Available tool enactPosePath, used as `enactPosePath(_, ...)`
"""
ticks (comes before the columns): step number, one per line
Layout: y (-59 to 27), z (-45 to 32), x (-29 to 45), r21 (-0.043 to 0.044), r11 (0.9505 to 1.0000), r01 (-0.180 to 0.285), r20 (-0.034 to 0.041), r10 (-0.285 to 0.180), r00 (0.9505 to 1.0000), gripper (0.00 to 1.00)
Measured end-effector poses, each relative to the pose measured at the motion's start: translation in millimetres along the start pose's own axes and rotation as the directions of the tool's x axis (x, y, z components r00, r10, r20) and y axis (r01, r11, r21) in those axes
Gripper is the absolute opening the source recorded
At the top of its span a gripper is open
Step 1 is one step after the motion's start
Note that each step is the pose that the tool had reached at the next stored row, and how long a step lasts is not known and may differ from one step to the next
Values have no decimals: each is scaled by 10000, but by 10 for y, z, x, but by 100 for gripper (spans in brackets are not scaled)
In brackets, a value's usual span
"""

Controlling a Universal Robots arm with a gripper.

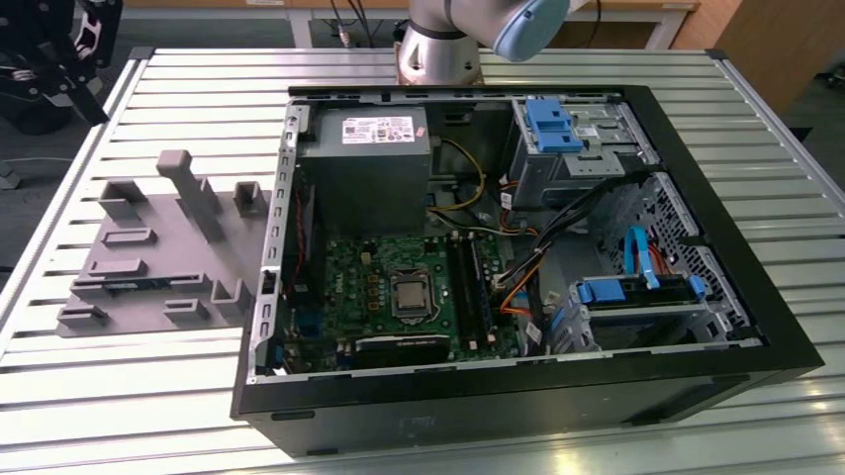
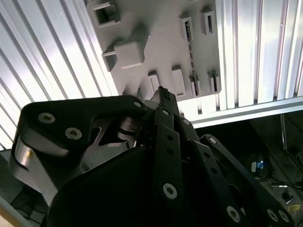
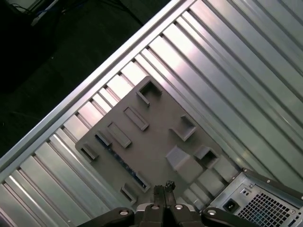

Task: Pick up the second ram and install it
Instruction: 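Pick up the second ram and move it above second insertion slot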

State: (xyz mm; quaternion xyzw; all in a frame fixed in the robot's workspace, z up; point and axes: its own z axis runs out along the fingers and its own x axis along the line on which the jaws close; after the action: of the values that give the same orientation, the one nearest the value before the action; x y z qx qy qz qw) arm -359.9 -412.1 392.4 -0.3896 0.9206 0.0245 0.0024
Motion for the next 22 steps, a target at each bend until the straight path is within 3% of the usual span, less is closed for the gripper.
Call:
enactPosePath(4, 1, 0, 1, -7, 9996, 280, -12, -280, 9996, 11)
enactPosePath(18, 1, 1, 1, -7, 9996, 290, -11, -290, 9996, 11)
enactPosePath(22, 2, 1, 3, -19, 9969, 783, -32, -783, 9969, 11)
